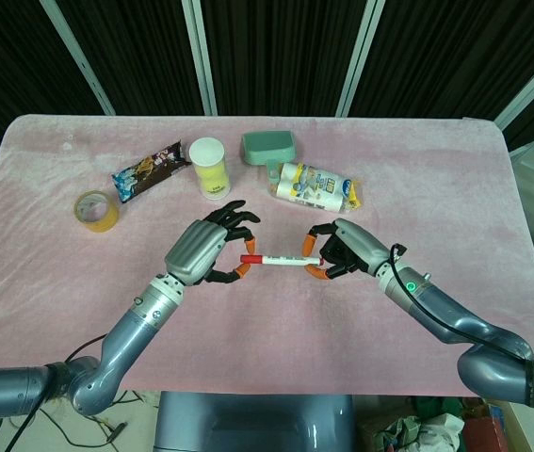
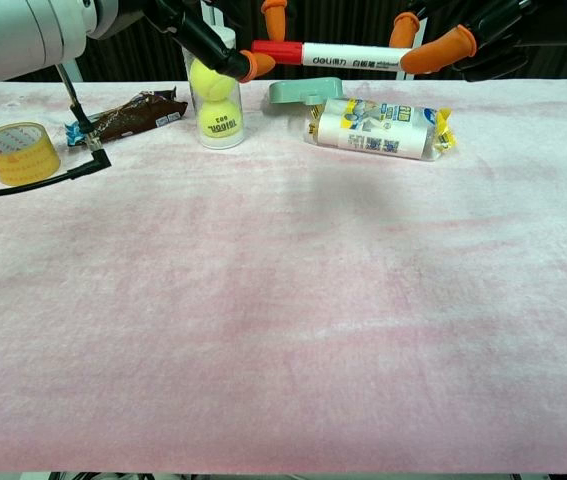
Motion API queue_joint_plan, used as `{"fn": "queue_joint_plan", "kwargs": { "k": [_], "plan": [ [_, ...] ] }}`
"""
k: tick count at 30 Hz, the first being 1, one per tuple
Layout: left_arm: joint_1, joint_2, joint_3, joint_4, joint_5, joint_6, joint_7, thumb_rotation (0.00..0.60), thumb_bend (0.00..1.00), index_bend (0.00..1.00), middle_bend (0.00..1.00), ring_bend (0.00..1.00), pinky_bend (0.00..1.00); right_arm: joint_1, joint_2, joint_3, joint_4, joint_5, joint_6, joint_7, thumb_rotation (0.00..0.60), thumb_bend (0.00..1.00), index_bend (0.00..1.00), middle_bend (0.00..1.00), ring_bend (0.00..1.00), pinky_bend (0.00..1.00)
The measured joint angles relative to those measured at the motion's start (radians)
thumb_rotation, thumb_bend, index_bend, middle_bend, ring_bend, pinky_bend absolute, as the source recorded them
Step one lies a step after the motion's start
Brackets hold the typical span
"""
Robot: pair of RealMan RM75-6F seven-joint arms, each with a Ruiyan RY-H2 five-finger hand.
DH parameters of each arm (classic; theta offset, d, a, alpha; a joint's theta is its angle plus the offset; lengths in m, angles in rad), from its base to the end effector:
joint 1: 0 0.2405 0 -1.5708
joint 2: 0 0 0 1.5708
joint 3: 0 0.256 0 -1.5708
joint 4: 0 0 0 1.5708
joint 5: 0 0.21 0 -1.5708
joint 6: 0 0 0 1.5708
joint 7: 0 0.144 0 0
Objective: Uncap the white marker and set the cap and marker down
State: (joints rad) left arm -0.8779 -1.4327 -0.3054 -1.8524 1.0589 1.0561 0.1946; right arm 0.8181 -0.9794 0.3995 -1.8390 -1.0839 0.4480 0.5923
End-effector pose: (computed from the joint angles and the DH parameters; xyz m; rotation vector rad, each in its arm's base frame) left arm -0.0245 0.3277 0.0347 -1.8412 -1.1426 -1.4217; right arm -0.0875 -0.3585 0.1100 1.7478 -1.8440 1.1569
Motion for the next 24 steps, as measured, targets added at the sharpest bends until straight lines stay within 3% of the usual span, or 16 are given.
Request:
{"fn": "queue_joint_plan", "kwargs": {
  "k": [11, 24],
  "plan": [
    [-0.004, -0.011, -0.003, 0.006, -0.008, 0.004, 0.006, 0.6, 0.47, 0.58, 0.24, 0.05, 0.17, -0.002, 0.007, 0.001, 0.0, -0.009, -0.005, 0.009, 0.6, 0.46, 0.81, 1.0, 1.0, 0.95],
    [-0.002, -0.012, -0.005, 0.004, -0.015, 0.01, 0.007, 0.6, 0.48, 0.6, 0.25, 0.05, 0.17, -0.013, 0.017, -0.005, 0.001, -0.018, 0.01, 0.005, 0.6, 0.46, 0.86, 1.0, 1.0, 0.95]
  ]
}}
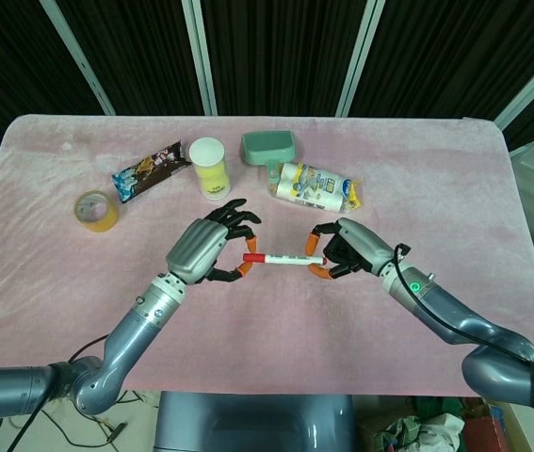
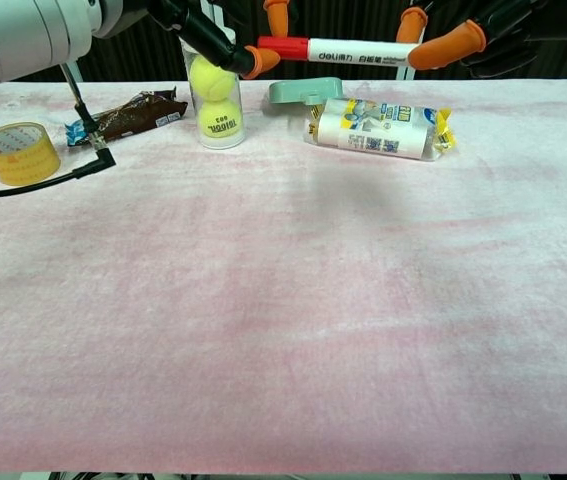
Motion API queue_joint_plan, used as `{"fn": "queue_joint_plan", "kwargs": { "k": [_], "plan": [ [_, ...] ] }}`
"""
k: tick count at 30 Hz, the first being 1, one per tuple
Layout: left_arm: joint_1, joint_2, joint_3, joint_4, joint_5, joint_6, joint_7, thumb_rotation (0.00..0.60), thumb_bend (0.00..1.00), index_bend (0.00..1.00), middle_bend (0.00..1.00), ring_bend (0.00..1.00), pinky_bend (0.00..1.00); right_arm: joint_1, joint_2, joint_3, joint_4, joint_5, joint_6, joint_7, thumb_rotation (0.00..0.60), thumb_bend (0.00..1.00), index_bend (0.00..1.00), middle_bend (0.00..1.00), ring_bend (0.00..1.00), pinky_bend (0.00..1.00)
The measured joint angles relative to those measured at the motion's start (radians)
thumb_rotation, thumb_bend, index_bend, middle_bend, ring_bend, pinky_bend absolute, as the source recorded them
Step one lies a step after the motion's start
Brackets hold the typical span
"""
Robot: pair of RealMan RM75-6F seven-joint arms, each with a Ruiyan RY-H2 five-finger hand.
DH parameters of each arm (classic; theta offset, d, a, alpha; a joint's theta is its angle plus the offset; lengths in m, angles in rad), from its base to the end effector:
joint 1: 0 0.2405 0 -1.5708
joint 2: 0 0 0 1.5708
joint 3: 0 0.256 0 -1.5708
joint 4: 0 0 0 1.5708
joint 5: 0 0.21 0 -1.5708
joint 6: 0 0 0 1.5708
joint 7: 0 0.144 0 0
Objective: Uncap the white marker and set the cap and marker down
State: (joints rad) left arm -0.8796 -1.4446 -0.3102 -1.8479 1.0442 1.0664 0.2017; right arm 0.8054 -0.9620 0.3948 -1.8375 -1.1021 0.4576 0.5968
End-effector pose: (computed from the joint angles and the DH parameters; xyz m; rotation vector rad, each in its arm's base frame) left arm -0.0240 0.3289 0.0333 -1.8225 -1.1524 -1.4244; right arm -0.0936 -0.3589 0.1160 1.7403 -1.8177 1.1533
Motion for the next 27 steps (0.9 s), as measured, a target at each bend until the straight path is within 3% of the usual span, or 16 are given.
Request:
{"fn": "queue_joint_plan", "kwargs": {
  "k": [18, 27],
  "plan": [
    [0.012, -0.008, -0.005, 0.031, -0.002, 0.017, -0.019, 0.6, 0.48, 0.6, 0.25, 0.05, 0.17, -0.027, 0.01, -0.012, 0.02, -0.013, 0.013, 0.022, 0.6, 0.46, 0.87, 1.0, 1.0, 0.95],
    [0.039, 0.043, 0.006, 0.012, 0.032, 0.021, -0.04, 0.6, 0.48, 0.58, 0.25, 0.05, 0.18, -0.048, 0.014, -0.028, 0.036, -0.032, 0.006, 0.038, 0.6, 0.46, 0.87, 1.0, 1.0, 0.95]
  ]
}}
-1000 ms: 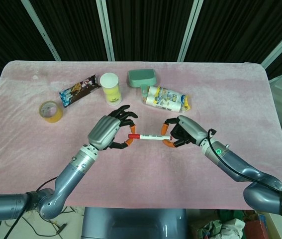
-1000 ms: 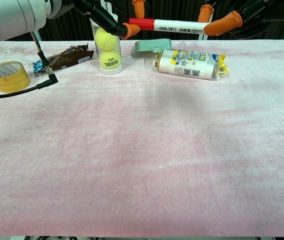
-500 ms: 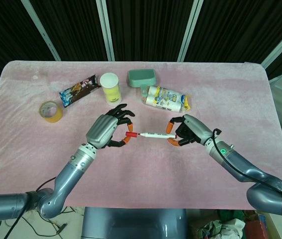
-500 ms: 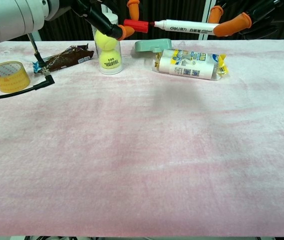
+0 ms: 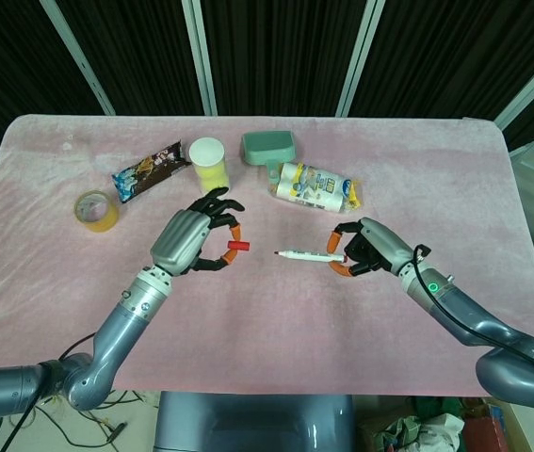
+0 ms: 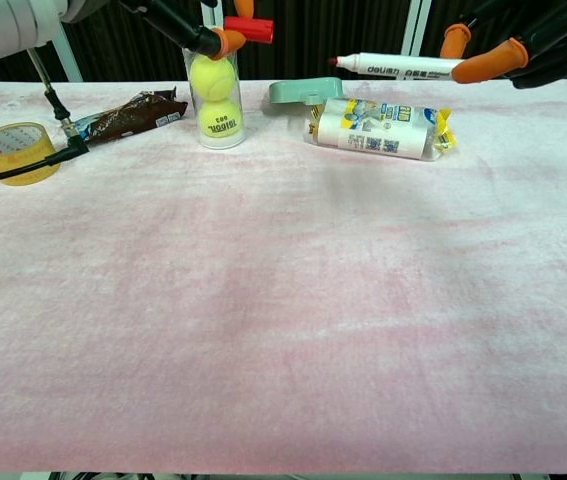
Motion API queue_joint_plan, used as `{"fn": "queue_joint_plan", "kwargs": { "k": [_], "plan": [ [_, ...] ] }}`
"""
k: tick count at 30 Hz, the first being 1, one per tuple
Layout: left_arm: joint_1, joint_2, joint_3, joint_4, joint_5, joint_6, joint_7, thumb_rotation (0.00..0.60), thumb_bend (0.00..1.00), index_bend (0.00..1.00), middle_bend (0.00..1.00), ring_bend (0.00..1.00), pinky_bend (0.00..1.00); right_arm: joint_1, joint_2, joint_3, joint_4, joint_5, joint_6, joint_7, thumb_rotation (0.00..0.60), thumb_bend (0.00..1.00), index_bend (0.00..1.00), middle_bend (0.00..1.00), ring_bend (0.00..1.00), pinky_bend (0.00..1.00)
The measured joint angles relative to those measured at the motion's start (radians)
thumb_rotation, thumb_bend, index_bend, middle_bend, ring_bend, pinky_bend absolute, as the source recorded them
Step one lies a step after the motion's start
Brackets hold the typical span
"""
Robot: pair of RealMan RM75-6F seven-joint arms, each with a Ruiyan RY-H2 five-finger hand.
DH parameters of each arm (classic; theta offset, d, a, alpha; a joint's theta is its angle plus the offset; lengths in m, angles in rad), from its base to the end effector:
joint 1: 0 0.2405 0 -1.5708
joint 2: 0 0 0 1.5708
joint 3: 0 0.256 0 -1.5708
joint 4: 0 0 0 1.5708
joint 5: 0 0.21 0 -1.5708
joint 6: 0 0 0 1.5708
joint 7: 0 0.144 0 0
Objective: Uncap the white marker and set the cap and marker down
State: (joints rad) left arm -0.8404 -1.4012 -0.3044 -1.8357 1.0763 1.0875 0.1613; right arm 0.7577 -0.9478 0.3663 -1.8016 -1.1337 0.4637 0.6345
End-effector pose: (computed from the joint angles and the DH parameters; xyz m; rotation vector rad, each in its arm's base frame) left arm -0.0427 0.3354 0.0483 -1.7662 -1.1310 -1.4233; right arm -0.1249 -0.3589 0.1223 1.6617 -1.8282 1.1107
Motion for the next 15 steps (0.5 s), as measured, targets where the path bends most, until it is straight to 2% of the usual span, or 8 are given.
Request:
{"fn": "queue_joint_plan", "kwargs": {
  "k": [7, 11, 15],
  "plan": [
    [0.073, 0.024, 0.078, 0.012, 0.102, 0.037, -0.047, 0.6, 0.48, 0.57, 0.25, 0.05, 0.18, -0.026, -0.028, -0.026, 0.03, -0.031, 0.024, 0.004, 0.6, 0.46, 0.87, 1.0, 1.0, 0.95],
    [0.129, 0.013, 0.139, 0.092, 0.194, 0.075, -0.126, 0.6, 0.48, 0.56, 0.25, 0.05, 0.17, -0.041, -0.067, -0.053, 0.05, -0.036, 0.065, -0.022, 0.6, 0.46, 0.87, 1.0, 1.0, 0.95],
    [0.175, -0.01, 0.18, 0.174, 0.235, 0.097, -0.223, 0.6, 0.48, 0.55, 0.25, 0.05, 0.17, -0.05, -0.109, -0.08, 0.075, -0.024, 0.095, -0.055, 0.6, 0.46, 0.87, 1.0, 1.0, 0.95]
  ]
}}
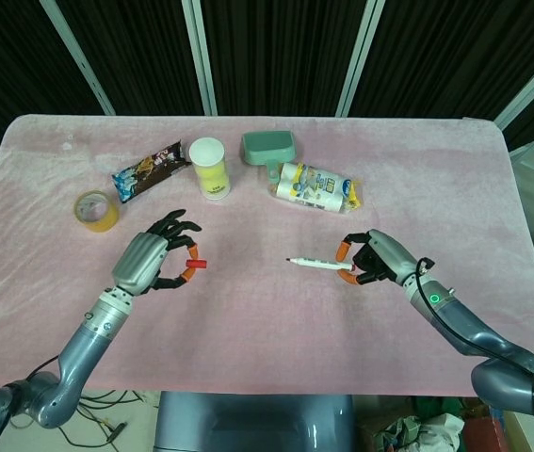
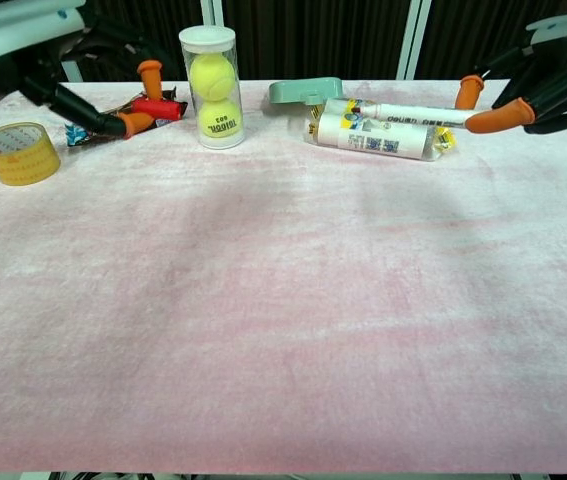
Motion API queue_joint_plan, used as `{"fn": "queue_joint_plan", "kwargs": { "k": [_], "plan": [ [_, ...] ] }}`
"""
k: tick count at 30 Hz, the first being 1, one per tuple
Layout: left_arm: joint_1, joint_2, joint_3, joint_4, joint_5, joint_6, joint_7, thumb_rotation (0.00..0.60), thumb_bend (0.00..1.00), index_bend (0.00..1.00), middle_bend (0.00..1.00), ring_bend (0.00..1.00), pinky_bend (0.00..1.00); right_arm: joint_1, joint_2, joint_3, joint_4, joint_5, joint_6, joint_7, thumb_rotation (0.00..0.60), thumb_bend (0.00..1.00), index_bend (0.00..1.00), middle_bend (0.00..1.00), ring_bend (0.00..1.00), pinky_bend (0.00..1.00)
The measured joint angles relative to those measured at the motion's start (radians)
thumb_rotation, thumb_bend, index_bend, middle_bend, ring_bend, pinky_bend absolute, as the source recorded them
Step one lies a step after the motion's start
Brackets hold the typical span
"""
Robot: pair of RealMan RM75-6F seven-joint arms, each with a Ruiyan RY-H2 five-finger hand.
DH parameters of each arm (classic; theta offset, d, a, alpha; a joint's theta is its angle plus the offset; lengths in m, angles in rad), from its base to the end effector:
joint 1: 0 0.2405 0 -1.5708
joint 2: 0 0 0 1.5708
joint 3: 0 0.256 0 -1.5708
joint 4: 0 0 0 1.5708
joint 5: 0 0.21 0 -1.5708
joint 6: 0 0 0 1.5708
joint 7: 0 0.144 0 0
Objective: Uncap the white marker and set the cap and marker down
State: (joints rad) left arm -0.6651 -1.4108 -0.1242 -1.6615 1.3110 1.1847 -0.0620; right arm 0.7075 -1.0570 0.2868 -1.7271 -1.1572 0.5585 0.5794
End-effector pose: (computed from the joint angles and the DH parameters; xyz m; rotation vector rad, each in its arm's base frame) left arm -0.1386 0.3132 0.0379 -1.7119 -1.1541 -1.3525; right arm -0.1624 -0.3509 0.0950 1.6114 -1.8115 1.0870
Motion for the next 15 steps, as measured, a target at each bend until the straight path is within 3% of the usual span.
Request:
{"fn": "queue_joint_plan", "kwargs": {
  "k": [6, 15],
  "plan": [
    [0.048, -0.027, 0.037, 0.104, 0.025, 0.013, -0.085, 0.6, 0.46, 0.53, 0.25, 0.05, 0.16, 0.0, -0.041, -0.025, 0.03, 0.019, 0.013, -0.037, 0.6, 0.46, 0.87, 1.0, 1.0, 0.95],
    [0.086, -0.12, 0.039, 0.285, 0.033, 0.019, -0.212, 0.6, 0.43, 0.51, 0.24, 0.04, 0.16, 0.019, -0.127, -0.062, 0.093, 0.049, 0.019, -0.116, 0.6, 0.46, 0.87, 1.0, 1.0, 0.94]
  ]
}}
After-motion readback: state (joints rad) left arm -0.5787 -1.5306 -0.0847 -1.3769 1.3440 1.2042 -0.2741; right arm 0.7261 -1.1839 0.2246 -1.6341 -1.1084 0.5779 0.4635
